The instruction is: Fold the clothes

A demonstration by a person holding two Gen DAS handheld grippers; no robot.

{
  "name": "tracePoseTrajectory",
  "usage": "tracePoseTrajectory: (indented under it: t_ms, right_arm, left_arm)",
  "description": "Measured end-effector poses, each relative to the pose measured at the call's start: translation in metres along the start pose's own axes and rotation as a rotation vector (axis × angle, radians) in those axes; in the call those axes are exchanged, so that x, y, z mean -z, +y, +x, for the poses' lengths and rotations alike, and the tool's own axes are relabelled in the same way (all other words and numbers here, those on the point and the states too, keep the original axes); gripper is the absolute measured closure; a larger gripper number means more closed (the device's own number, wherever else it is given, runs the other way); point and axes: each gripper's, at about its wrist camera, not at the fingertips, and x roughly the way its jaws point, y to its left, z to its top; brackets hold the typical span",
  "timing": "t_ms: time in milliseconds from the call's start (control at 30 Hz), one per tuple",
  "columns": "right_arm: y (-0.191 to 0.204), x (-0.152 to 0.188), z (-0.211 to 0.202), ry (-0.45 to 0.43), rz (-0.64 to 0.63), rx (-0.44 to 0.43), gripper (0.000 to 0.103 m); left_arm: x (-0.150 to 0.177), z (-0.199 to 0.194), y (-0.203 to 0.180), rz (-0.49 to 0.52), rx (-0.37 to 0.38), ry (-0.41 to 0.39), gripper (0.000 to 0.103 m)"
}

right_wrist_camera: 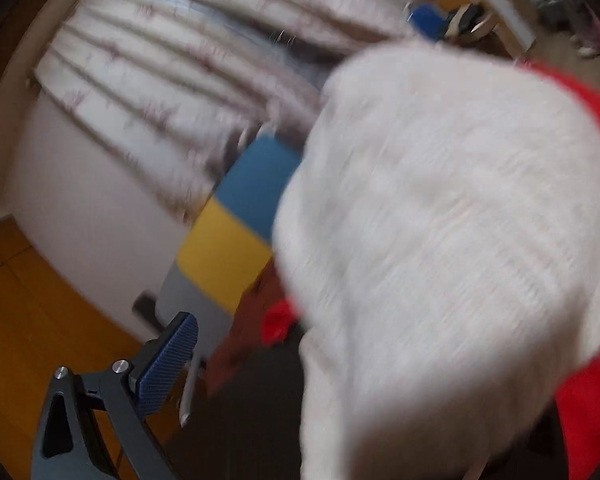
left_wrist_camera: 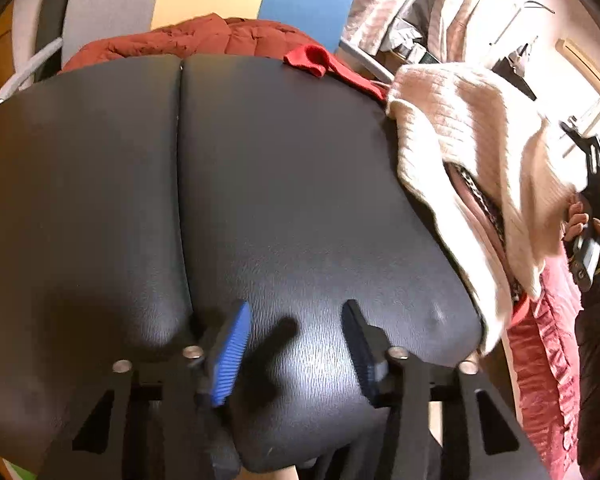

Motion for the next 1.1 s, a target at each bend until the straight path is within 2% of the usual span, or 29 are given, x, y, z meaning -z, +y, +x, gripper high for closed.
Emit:
tracePoseTrajectory:
  t_ms: [33, 100, 133, 167, 233, 333, 433, 533, 633, 733, 867, 900, 967, 1033, 1100]
  right_arm:
    - [0.007, 0.009, 0.002, 0.018, 0.003, -0.037, 0.000]
    - [0.019, 0.021, 0.004, 0.018, 0.032, -0.172, 0.000]
    - [0.028, 0.028, 0.014, 0.061, 0.026, -0.198, 0.000]
    - [0.037, 0.037, 0.026, 0.111, 0.018, -0.224, 0.000]
    - [0.061, 0.065, 0.056, 0.272, -0.014, -0.278, 0.000]
    - [0.107, 0.121, 0.091, 0.474, -0.108, -0.355, 0.000]
    - [0.134, 0.168, 0.108, 0.592, -0.145, -0.374, 0.000]
    - [0.135, 0.166, 0.096, 0.564, -0.198, -0.304, 0.000]
    - [0.130, 0.113, 0.064, 0.416, -0.245, -0.217, 0.000]
    - [0.117, 0.031, 0.021, 0.182, -0.301, -0.090, 0.000]
    - [0.086, -0.074, -0.010, -0.061, -0.264, 0.076, 0.000]
    - [0.076, -0.095, -0.014, -0.101, -0.245, 0.109, 0.000]
    - [0.051, -0.132, -0.013, -0.125, -0.192, 0.188, 0.000]
    - [0.031, -0.166, 0.000, -0.129, -0.144, 0.259, 0.000]
    - [0.016, -0.186, 0.016, -0.124, -0.119, 0.302, 0.000]
  left_arm:
    - [0.001, -0.004, 0.000, 0.009, 0.002, -0.003, 0.066]
    - [0.007, -0.016, 0.003, 0.027, 0.008, -0.035, 0.068]
    - [0.010, -0.022, 0.005, 0.027, 0.014, -0.051, 0.069]
    - [0.011, -0.027, 0.009, 0.021, 0.012, -0.065, 0.071]
    - [0.014, -0.038, 0.016, 0.007, 0.006, -0.094, 0.073]
    - [0.017, -0.053, 0.030, -0.041, -0.017, -0.131, 0.074]
    - [0.020, -0.066, 0.047, -0.095, -0.050, -0.157, 0.074]
    - [0.024, -0.074, 0.060, -0.125, -0.086, -0.163, 0.074]
    - [0.027, -0.079, 0.074, -0.145, -0.119, -0.167, 0.074]
    - [0.026, -0.085, 0.086, -0.174, -0.133, -0.189, 0.074]
    - [0.022, -0.082, 0.096, -0.239, -0.143, -0.187, 0.074]
    - [0.021, -0.080, 0.099, -0.254, -0.145, -0.183, 0.074]
    - [0.017, -0.076, 0.100, -0.274, -0.150, -0.173, 0.074]
    - [0.012, -0.071, 0.098, -0.280, -0.158, -0.161, 0.074]
    - [0.007, -0.065, 0.097, -0.287, -0.166, -0.150, 0.074]
